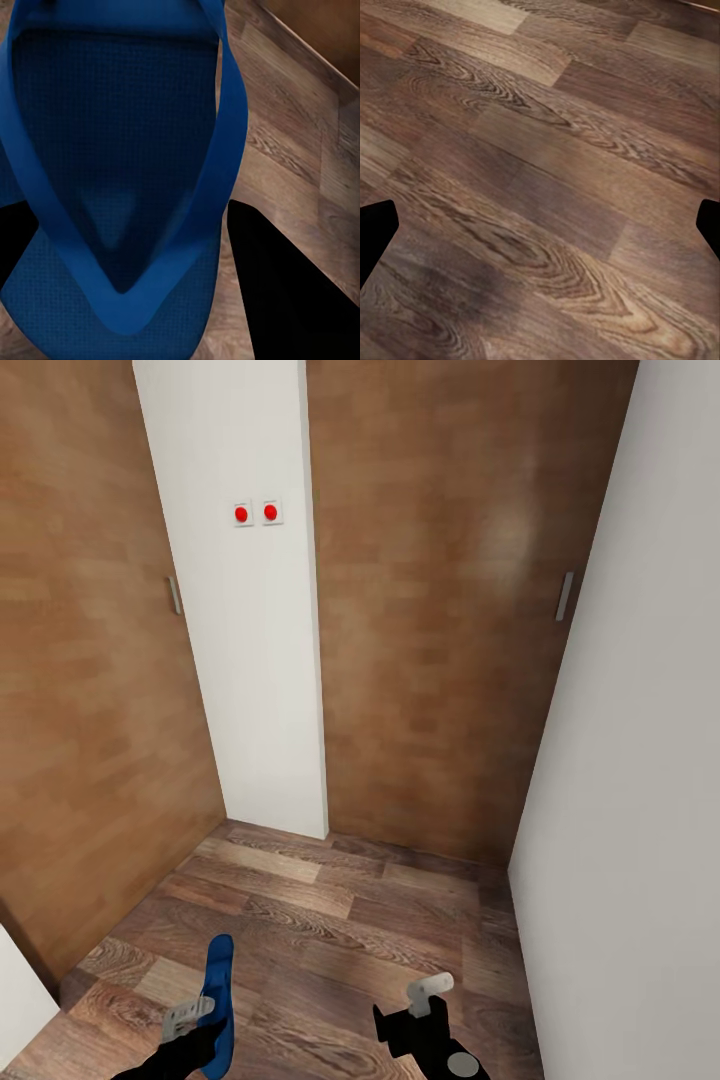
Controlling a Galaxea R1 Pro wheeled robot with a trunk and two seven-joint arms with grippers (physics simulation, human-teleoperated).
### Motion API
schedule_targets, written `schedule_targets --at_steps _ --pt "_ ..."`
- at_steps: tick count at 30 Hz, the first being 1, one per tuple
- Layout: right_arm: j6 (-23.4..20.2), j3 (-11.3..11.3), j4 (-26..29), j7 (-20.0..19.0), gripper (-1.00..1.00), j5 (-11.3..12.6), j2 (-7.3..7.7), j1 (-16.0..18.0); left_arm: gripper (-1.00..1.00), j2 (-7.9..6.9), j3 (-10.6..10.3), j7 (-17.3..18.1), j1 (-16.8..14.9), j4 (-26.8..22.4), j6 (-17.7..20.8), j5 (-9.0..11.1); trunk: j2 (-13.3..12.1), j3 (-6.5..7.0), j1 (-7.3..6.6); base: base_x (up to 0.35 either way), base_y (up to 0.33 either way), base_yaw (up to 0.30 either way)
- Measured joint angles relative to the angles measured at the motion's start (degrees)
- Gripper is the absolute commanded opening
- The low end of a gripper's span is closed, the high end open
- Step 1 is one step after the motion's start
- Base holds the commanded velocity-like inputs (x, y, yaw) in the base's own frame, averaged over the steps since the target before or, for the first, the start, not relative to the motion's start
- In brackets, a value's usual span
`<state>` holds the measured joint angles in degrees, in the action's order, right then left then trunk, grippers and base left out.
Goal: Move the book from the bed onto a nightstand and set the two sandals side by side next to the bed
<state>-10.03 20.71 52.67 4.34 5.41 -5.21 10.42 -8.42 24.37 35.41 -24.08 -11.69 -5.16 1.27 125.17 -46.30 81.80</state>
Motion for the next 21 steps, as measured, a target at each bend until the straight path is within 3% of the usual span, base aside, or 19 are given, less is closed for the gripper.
schedule_targets --at_steps 11,21 --pt "-0.17 0.08 -0.02 -0.02 1.00 0.00 -0.01 0.00 -1.00 0.00 0.00 0.06 0.02 0.01 -0.02 0.00 0.00 0.00 0.00 0.000 0.000 0.011" --pt "0.04 0.09 -0.73 0.03 1.00 -0.06 -0.02 0.01 -1.00 0.00 -0.01 0.10 0.03 0.05 -0.04 -0.01 0.00 -0.10 0.00 0.000 0.000 0.224"
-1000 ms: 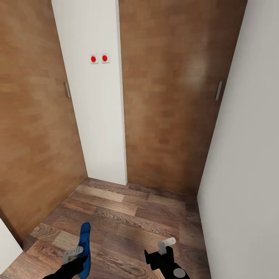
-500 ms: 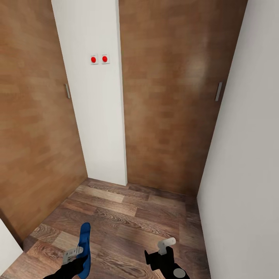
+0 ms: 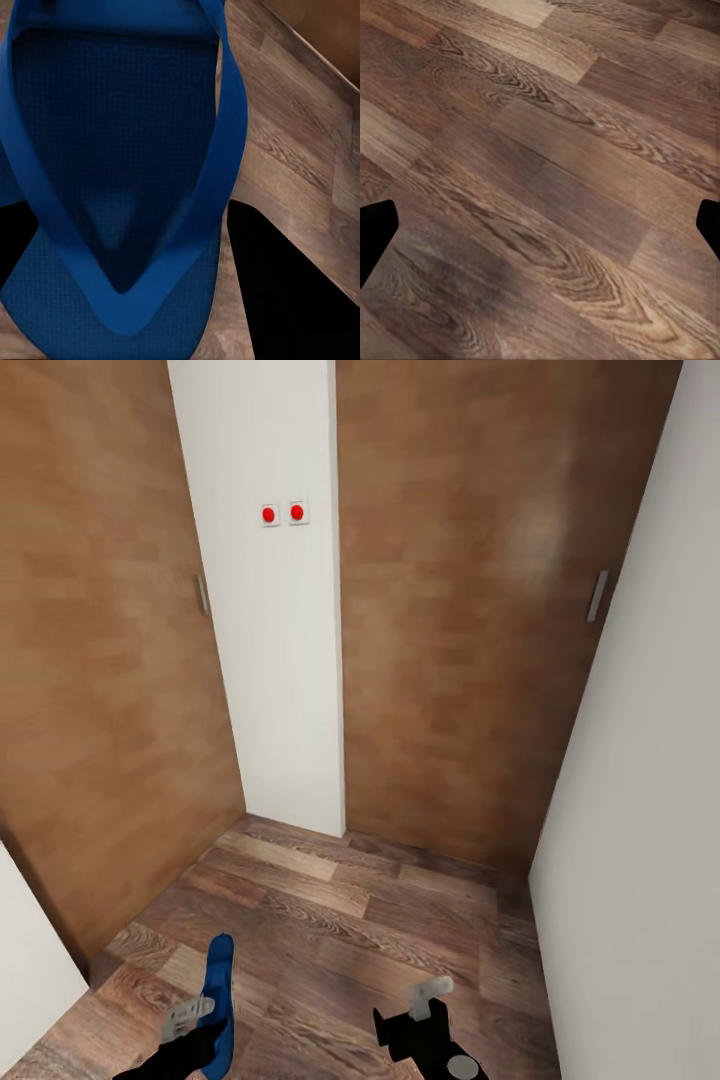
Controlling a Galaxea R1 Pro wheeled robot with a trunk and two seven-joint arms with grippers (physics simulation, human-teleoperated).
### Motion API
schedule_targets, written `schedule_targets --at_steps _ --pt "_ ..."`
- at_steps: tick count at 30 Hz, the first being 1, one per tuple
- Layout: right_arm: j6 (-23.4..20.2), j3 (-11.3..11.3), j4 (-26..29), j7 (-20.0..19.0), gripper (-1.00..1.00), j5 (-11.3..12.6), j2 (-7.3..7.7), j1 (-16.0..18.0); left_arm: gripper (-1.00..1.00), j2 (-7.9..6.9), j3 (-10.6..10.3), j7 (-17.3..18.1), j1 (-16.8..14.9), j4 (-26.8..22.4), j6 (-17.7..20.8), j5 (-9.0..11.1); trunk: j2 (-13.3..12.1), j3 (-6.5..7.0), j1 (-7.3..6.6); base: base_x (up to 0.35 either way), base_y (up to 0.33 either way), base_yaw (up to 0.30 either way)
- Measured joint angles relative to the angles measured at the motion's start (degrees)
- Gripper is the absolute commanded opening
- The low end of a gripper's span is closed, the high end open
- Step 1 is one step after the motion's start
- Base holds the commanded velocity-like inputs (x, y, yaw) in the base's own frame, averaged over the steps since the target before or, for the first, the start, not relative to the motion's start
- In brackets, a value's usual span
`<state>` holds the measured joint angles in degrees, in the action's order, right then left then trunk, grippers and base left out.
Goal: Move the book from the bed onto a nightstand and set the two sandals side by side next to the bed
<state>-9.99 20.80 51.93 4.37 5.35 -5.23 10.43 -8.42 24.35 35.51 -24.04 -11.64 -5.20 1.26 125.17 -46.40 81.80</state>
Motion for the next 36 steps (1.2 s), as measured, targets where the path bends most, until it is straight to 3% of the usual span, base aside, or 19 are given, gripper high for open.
schedule_targets --at_steps 23,27,33,36 --pt "0.05 -0.18 -5.25 -0.11 1.00 0.05 0.33 0.00 -1.00 0.09 -0.05 -0.11 -0.01 0.09 -0.02 -0.09 0.00 -0.02 0.00 0.000 0.000 0.290" --pt "-0.02 -0.08 -5.72 -1.88 1.00 1.12 4.52 0.01 -1.00 0.09 -0.20 -0.09 0.01 0.12 -0.03 -0.10 0.00 -0.02 0.00 0.000 0.000 0.297" --pt "-0.02 -0.15 -5.80 -10.87 1.00 10.37 9.28 0.01 -1.00 0.10 -0.40 -0.12 0.01 0.13 0.02 -0.87 0.00 -0.01 0.00 0.000 0.000 0.298" --pt "-0.03 -0.12 -5.82 -12.38 1.00 13.65 11.33 0.01 -1.00 0.08 -0.70 -0.24 0.00 0.16 0.18 -5.27 0.00 -0.02 0.00 0.000 0.000 0.298"
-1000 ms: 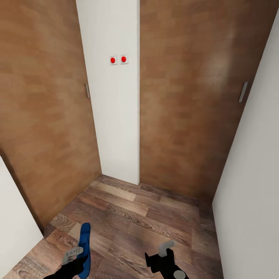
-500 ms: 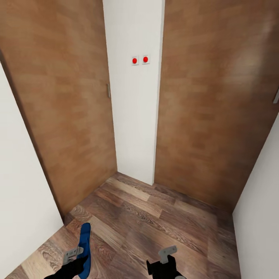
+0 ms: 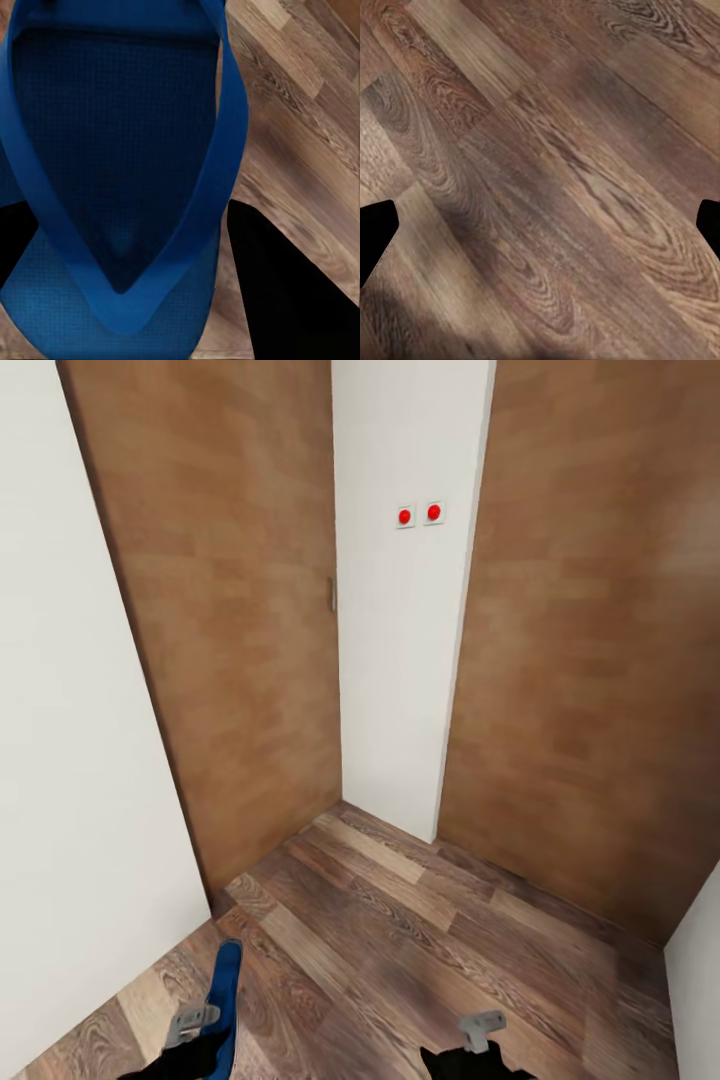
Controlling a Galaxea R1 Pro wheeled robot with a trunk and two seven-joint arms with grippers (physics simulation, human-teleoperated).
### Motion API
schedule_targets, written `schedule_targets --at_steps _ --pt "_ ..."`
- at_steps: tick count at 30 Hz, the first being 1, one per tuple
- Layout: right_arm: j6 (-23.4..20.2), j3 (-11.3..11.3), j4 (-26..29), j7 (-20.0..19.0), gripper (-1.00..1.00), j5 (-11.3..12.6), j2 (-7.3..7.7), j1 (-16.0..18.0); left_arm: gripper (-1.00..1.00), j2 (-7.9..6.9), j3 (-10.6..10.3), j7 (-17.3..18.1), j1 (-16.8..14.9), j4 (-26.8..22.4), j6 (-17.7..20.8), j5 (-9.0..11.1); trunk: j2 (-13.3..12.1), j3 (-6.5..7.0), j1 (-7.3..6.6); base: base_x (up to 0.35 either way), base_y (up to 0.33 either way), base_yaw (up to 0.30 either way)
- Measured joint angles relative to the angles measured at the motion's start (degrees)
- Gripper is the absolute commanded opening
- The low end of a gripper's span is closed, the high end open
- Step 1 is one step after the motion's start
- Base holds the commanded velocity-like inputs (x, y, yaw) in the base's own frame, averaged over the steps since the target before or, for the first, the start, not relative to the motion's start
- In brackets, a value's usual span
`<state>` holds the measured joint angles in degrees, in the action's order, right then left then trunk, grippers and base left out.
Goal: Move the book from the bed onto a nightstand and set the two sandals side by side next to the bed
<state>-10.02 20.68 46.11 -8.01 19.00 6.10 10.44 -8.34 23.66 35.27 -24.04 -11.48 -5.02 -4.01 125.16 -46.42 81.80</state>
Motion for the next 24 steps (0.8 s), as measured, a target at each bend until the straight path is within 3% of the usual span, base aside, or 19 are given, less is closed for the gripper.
schedule_targets --at_steps 2,5,14,24 --pt "0.00 0.01 -0.04 -0.39 1.00 0.88 0.57 0.00 -1.00 0.05 -0.08 -0.06 0.02 0.01 0.07 -3.28 0.00 0.00 0.00 0.000 0.000 0.298" --pt "0.01 -0.05 -0.05 -0.47 1.00 1.10 0.75 0.00 -1.00 0.06 0.10 -0.13 0.01 0.00 0.03 -4.19 0.00 0.00 0.00 0.000 0.000 0.298" --pt "0.11 -0.06 -0.32 -0.54 1.00 1.21 1.01 0.00 -1.00 0.17 0.12 -0.23 0.02 1.11 -0.12 -4.67 0.00 0.00 0.00 0.000 0.000 0.298" --pt "0.04 -0.15 -4.96 -1.66 1.00 1.15 1.03 0.00 -1.00 0.64 0.03 -0.57 0.03 1.83 -0.20 -4.75 0.00 0.00 0.00 0.000 0.000 0.298"
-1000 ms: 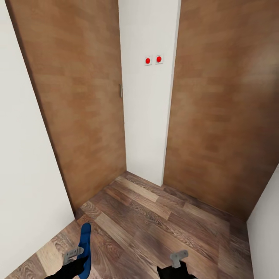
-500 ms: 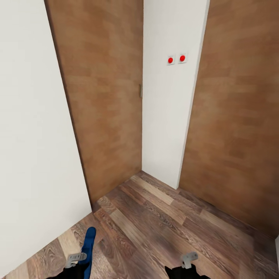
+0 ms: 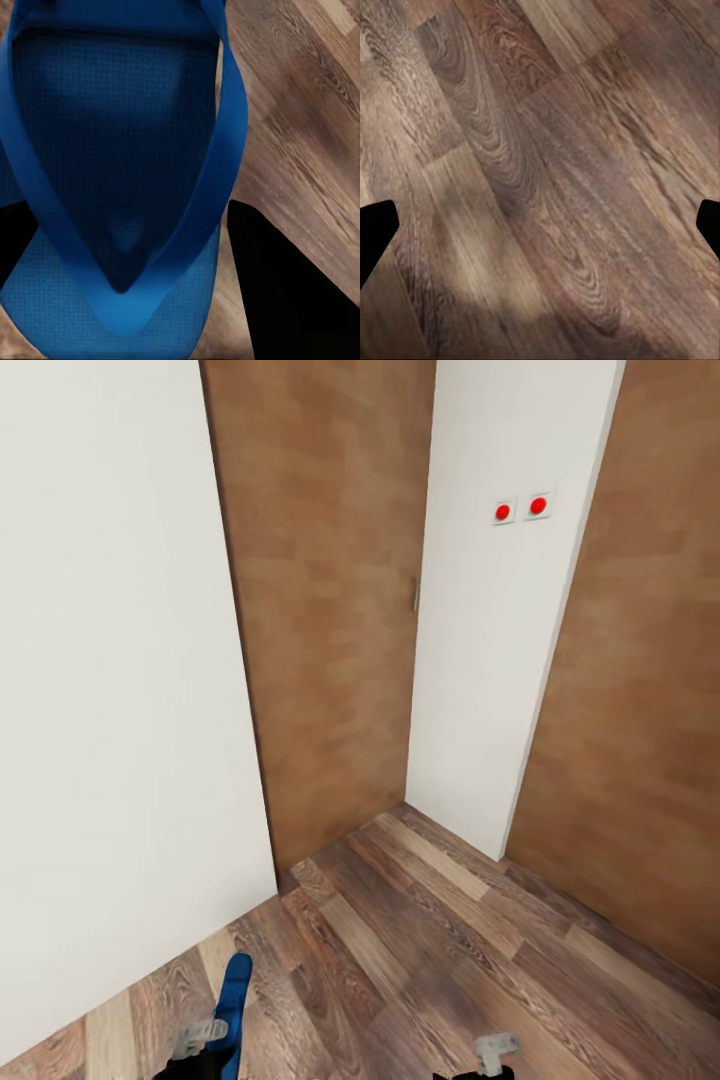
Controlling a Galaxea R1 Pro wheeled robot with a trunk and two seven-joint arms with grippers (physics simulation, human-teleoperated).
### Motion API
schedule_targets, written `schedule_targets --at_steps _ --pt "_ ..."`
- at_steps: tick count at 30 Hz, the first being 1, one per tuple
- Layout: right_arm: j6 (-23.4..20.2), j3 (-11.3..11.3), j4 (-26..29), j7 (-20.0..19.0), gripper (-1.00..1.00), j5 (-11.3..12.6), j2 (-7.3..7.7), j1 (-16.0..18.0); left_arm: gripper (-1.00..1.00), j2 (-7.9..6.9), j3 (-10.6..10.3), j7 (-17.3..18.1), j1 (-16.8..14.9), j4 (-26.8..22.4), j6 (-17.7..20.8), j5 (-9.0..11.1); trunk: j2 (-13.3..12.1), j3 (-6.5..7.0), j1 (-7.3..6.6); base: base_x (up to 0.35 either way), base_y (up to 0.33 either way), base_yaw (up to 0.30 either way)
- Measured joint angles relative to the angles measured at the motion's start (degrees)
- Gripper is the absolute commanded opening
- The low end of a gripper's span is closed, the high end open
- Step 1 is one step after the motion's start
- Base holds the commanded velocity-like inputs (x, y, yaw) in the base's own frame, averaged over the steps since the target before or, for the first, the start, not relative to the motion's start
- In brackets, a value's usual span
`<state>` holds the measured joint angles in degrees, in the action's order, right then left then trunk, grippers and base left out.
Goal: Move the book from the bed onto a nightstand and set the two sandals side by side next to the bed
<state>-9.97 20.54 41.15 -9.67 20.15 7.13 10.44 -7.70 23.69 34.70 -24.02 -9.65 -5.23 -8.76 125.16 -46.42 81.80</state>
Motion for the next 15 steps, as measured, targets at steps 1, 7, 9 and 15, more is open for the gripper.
schedule_targets --at_steps 1,7,9,15 --pt "-0.01 -0.05 -0.04 -0.64 1.00 0.01 0.00 0.00 -1.00 0.05 0.09 -0.01 -0.01 0.07 0.01 0.03 0.00 0.00 0.00 0.000 0.000 0.298" --pt "-0.43 -0.75 -2.56 -17.11 1.00 -0.21 1.52 0.00 -1.00 0.48 0.05 0.00 -0.01 0.34 0.00 -0.03 0.00 0.00 0.00 0.000 0.000 0.298" --pt "-0.45 -0.87 -5.43 -20.65 1.00 -0.23 3.96 -0.01 -1.00 0.59 0.07 0.00 0.00 0.35 0.01 -0.02 0.00 0.00 0.00 0.000 0.000 0.298" --pt "0.18 -0.92 -8.44 -22.90 1.00 -0.13 6.31 0.00 -1.00 0.66 0.13 -0.01 -0.01 0.36 -0.01 -0.04 0.00 0.00 0.00 0.000 0.000 0.298"
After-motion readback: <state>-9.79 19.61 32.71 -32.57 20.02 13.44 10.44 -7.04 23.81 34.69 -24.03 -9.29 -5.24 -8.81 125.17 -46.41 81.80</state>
